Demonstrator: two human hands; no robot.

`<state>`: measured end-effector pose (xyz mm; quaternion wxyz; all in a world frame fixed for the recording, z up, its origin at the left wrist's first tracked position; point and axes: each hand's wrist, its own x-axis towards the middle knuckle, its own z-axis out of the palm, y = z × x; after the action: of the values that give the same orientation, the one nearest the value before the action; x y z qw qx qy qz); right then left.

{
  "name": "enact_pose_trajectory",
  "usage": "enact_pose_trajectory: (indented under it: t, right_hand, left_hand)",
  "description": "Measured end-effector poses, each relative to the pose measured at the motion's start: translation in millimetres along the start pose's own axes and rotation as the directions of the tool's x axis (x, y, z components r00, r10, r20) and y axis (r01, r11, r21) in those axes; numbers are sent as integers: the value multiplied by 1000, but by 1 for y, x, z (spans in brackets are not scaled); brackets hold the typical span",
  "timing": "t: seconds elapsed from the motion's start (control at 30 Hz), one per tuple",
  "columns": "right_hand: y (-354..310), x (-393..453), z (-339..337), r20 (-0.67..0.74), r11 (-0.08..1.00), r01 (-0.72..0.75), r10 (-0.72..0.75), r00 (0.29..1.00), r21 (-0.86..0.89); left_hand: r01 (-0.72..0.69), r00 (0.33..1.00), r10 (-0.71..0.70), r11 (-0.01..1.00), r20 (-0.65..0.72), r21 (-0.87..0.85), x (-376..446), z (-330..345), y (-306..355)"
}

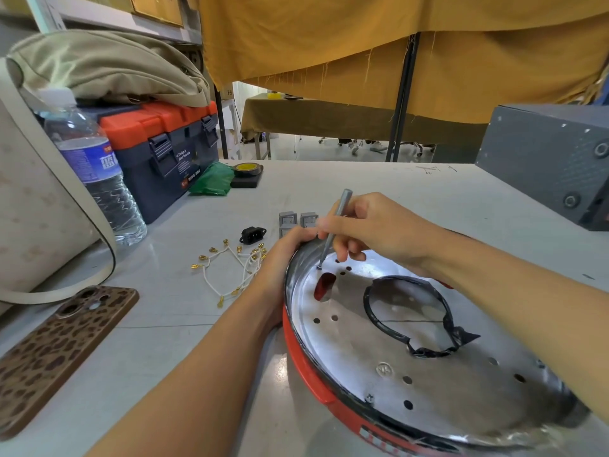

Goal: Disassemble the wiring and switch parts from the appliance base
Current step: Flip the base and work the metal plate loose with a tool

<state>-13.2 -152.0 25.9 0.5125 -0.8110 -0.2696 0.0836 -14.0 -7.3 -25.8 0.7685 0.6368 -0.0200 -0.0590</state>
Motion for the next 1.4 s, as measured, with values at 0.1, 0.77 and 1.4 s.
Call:
enact_pose_trajectory:
  t: [0.1, 0.77, 1.4]
  right_hand:
    - [0, 1, 5, -53, 999, 11, -13, 998, -37]
    - [-10, -3, 1, 57, 948, 29, -11, 998, -316]
    - [-6, 0, 7, -91, 967, 11, -36, 995, -254]
  left_hand:
    - [-41, 999, 41, 999, 16, 12, -5, 0, -3]
    - [90, 993, -68, 964, -96, 248, -7, 21, 23]
    - [-22, 998, 22, 1000, 60, -4, -13, 3, 4]
